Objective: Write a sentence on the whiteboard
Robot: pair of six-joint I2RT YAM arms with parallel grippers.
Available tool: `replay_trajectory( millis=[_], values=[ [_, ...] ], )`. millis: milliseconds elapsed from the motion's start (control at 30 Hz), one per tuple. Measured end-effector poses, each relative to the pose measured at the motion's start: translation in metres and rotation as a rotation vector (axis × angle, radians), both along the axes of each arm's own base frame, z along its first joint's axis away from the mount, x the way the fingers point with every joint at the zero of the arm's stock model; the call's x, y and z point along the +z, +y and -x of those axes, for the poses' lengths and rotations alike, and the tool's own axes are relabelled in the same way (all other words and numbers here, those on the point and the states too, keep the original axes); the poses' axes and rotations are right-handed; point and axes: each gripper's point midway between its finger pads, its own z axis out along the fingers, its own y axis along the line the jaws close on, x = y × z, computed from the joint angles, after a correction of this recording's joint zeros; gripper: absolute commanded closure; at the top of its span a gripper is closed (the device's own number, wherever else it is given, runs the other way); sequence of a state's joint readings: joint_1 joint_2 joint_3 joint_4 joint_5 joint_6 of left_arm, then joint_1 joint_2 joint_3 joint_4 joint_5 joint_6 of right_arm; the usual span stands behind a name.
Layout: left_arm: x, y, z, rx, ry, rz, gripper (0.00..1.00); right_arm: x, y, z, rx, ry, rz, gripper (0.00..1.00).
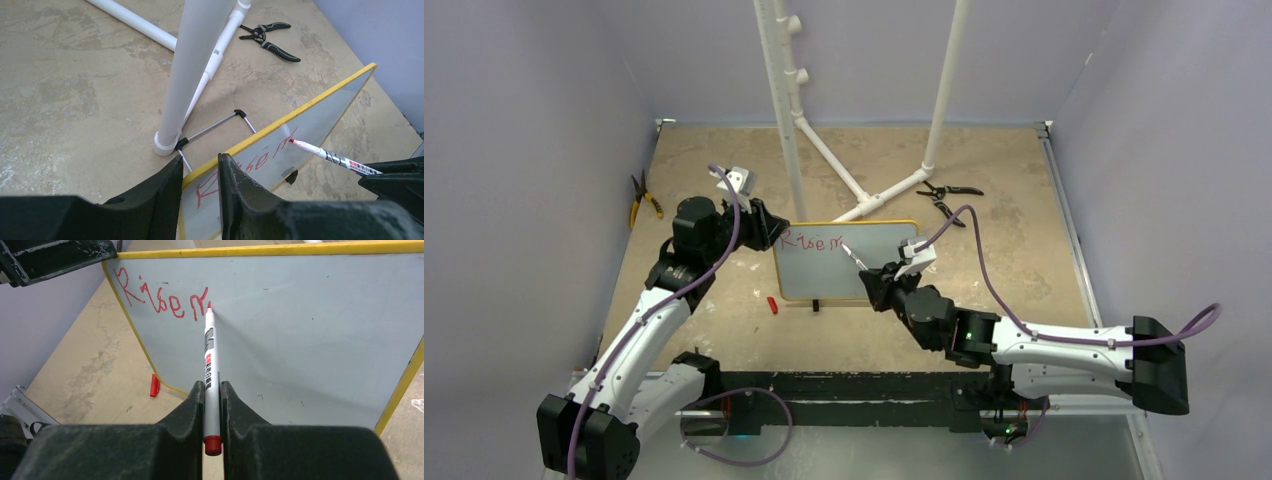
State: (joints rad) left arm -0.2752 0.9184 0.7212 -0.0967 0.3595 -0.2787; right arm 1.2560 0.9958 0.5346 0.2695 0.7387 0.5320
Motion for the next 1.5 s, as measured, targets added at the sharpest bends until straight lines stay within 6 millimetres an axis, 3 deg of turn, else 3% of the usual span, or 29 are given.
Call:
replay_trajectory(
  millis=[933,1500],
  values=[
    [0.000,0.000,0.000,0.000,-0.001,0.000,0.71,0.003,-0.009,0.000,-0.025,0.001,0.003,1.00],
    [0.000,0.000,-0.001,0.000,-0.001,0.000,0.71,0.002,0.001,0.000,0.000,0.002,0.009,1.00]
  ],
)
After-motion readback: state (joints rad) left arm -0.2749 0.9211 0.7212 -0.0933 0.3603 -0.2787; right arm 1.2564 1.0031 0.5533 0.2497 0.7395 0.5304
